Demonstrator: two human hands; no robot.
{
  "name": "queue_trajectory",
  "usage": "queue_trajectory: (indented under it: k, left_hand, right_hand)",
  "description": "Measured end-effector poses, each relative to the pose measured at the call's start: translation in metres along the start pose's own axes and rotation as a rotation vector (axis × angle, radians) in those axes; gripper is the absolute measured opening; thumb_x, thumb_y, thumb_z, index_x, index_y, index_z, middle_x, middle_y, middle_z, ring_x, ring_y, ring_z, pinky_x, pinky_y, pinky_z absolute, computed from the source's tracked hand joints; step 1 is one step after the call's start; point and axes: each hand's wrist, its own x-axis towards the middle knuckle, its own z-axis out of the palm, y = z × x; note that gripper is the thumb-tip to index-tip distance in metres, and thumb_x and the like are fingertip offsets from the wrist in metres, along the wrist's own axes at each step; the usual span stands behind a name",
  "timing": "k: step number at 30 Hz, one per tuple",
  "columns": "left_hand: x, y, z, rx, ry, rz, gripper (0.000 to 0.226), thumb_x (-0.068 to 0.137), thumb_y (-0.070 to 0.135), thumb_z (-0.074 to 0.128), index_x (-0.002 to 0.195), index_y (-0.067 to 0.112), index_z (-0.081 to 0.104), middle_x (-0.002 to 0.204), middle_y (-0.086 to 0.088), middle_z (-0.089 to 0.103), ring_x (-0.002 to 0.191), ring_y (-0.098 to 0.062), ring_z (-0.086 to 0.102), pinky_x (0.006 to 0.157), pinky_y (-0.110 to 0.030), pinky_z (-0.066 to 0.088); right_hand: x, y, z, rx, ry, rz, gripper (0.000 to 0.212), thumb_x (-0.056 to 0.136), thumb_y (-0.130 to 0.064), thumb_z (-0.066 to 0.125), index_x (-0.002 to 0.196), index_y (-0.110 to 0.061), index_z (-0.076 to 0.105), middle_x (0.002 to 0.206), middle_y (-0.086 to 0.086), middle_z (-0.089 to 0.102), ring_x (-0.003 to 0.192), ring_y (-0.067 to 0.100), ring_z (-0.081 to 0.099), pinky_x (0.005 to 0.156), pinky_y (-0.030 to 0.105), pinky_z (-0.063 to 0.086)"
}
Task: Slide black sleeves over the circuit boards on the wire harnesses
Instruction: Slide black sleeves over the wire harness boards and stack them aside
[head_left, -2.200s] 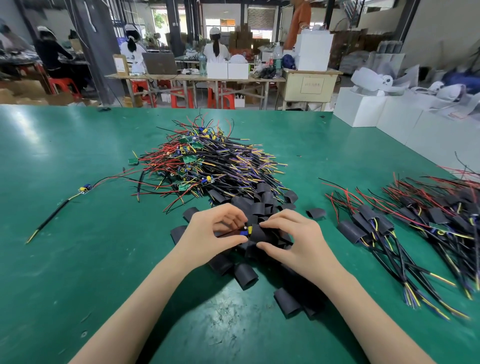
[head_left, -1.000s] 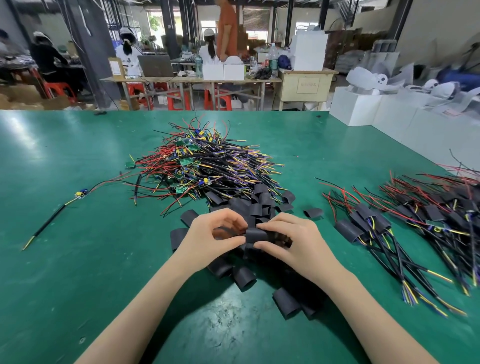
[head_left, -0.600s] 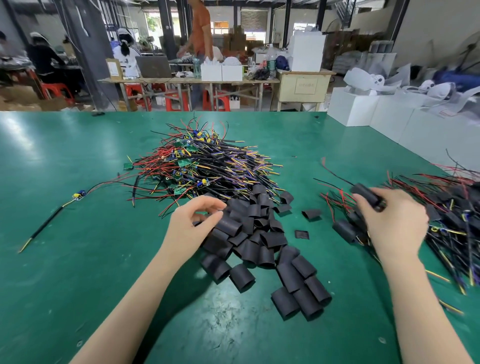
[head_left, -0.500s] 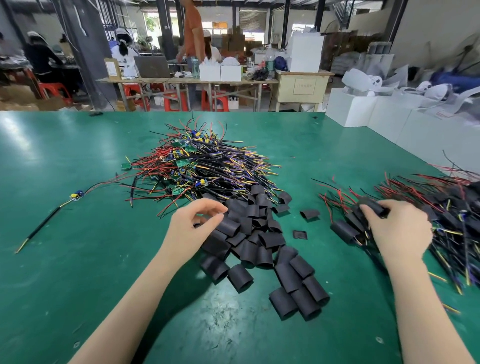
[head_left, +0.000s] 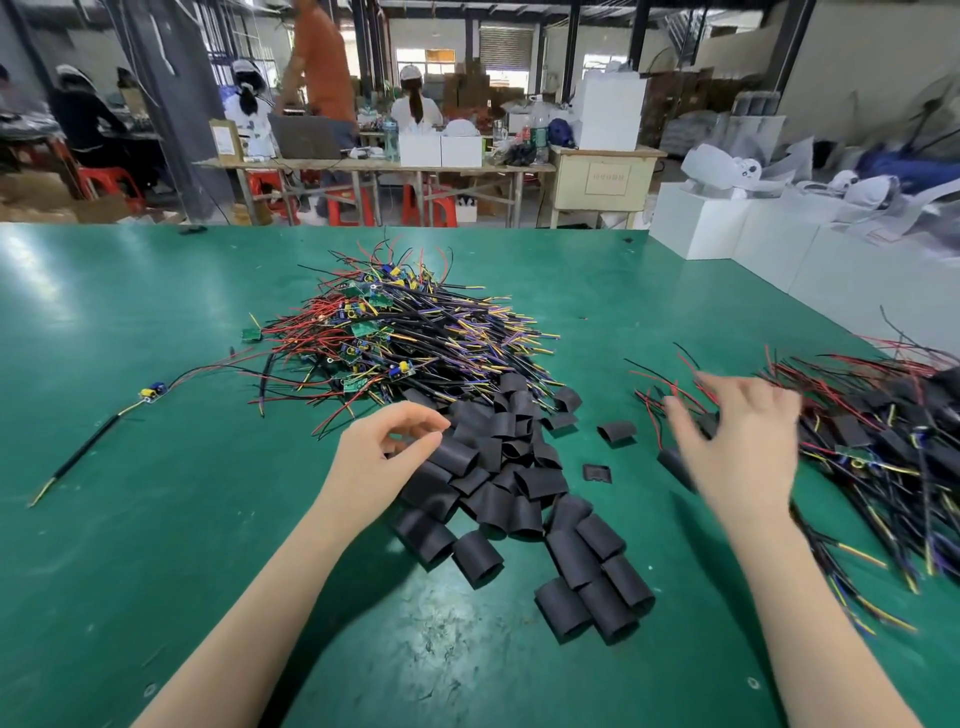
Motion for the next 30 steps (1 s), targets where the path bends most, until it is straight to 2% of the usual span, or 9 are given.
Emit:
queue_trajectory:
  k: [3, 5, 8, 11, 14, 17, 23, 27, 30]
  left_hand:
    - [0.0, 0.001, 0.001, 0.014, 0.011, -0.021, 0.021, 0.087, -0.001, 0.066, 0.089, 0.019, 0.072, 0.09, 0.005, 0.071, 0.084, -0.016, 0.065, 0.07, -0.032, 0.051]
    - [0.0, 0.002, 0.0, 0.037, 0.03, -0.023, 0.021, 0.087, -0.001, 0.065, 0.09, 0.018, 0.072, 0.091, 0.005, 0.071, 0.084, -0.015, 0.064, 0.07, -0.03, 0.051]
    - [0.002, -0.002, -0.001, 0.11, 0.094, -0.019, 0.021, 0.086, -0.003, 0.064, 0.092, 0.016, 0.071, 0.093, 0.007, 0.07, 0.083, -0.011, 0.063, 0.071, -0.024, 0.05]
    - [0.009, -0.009, -0.005, 0.203, 0.178, -0.043, 0.023, 0.085, -0.004, 0.064, 0.094, 0.016, 0.07, 0.098, 0.006, 0.067, 0.089, -0.012, 0.062, 0.071, -0.012, 0.045]
    - [0.022, -0.019, -0.012, 0.347, 0.198, -0.055, 0.025, 0.084, -0.001, 0.063, 0.104, 0.014, 0.067, 0.109, 0.0, 0.062, 0.096, -0.017, 0.058, 0.074, -0.016, 0.043]
    - [0.041, -0.026, -0.022, 0.508, 0.168, -0.045, 0.034, 0.086, 0.003, 0.062, 0.119, 0.008, 0.06, 0.12, -0.008, 0.057, 0.113, -0.025, 0.052, 0.091, -0.028, 0.037]
    - [0.077, -0.031, -0.031, 0.799, -0.028, -0.056, 0.059, 0.092, 0.009, 0.057, 0.146, 0.008, 0.034, 0.145, -0.013, 0.041, 0.132, -0.03, 0.034, 0.104, -0.04, 0.035]
    - [0.086, -0.042, -0.033, 0.859, -0.19, -0.147, 0.052, 0.096, 0.017, 0.055, 0.144, 0.01, 0.037, 0.142, -0.015, 0.044, 0.132, -0.033, 0.034, 0.104, -0.041, 0.035]
    - [0.088, -0.046, -0.034, 0.891, -0.159, -0.103, 0.046, 0.095, 0.017, 0.056, 0.139, 0.009, 0.045, 0.137, -0.014, 0.047, 0.129, -0.031, 0.036, 0.103, -0.039, 0.035]
  right_hand:
    - [-0.016, -0.039, 0.011, 0.21, -0.194, -0.175, 0.031, 0.081, -0.03, 0.074, 0.105, -0.01, 0.07, 0.098, 0.01, 0.064, 0.099, 0.033, 0.05, 0.091, 0.033, 0.035]
    - [-0.031, -0.058, 0.018, 0.256, -0.341, -0.333, 0.035, 0.08, -0.035, 0.074, 0.108, -0.013, 0.07, 0.106, 0.006, 0.064, 0.105, 0.029, 0.049, 0.094, 0.03, 0.035]
    - [-0.047, -0.072, 0.026, 0.237, -0.545, -0.562, 0.047, 0.086, -0.048, 0.063, 0.123, -0.019, 0.064, 0.126, 0.003, 0.057, 0.119, 0.027, 0.044, 0.099, 0.039, 0.039]
    - [-0.054, -0.077, 0.031, 0.202, -0.654, -0.585, 0.049, 0.089, -0.054, 0.054, 0.128, -0.026, 0.06, 0.133, -0.004, 0.052, 0.126, 0.022, 0.037, 0.1, 0.04, 0.037]
    - [-0.052, -0.076, 0.03, 0.209, -0.651, -0.58, 0.041, 0.091, -0.05, 0.054, 0.123, -0.026, 0.063, 0.13, -0.006, 0.054, 0.122, 0.02, 0.038, 0.099, 0.039, 0.038]
    - [-0.048, -0.075, 0.029, 0.186, -0.609, -0.545, 0.04, 0.093, -0.046, 0.053, 0.127, -0.026, 0.058, 0.126, -0.005, 0.055, 0.115, 0.021, 0.045, 0.096, 0.038, 0.039]
    - [-0.045, -0.072, 0.024, 0.157, -0.622, -0.506, 0.031, 0.093, -0.038, 0.054, 0.119, -0.025, 0.063, 0.115, -0.006, 0.06, 0.108, 0.021, 0.049, 0.091, 0.037, 0.04]
    - [-0.045, -0.075, 0.023, 0.168, -0.625, -0.502, 0.028, 0.092, -0.037, 0.055, 0.116, -0.025, 0.065, 0.111, -0.007, 0.061, 0.106, 0.019, 0.049, 0.09, 0.036, 0.04]
    - [-0.042, -0.075, 0.021, 0.197, -0.554, -0.427, 0.022, 0.091, -0.032, 0.058, 0.108, -0.023, 0.069, 0.101, -0.004, 0.065, 0.101, 0.021, 0.053, 0.085, 0.035, 0.042]
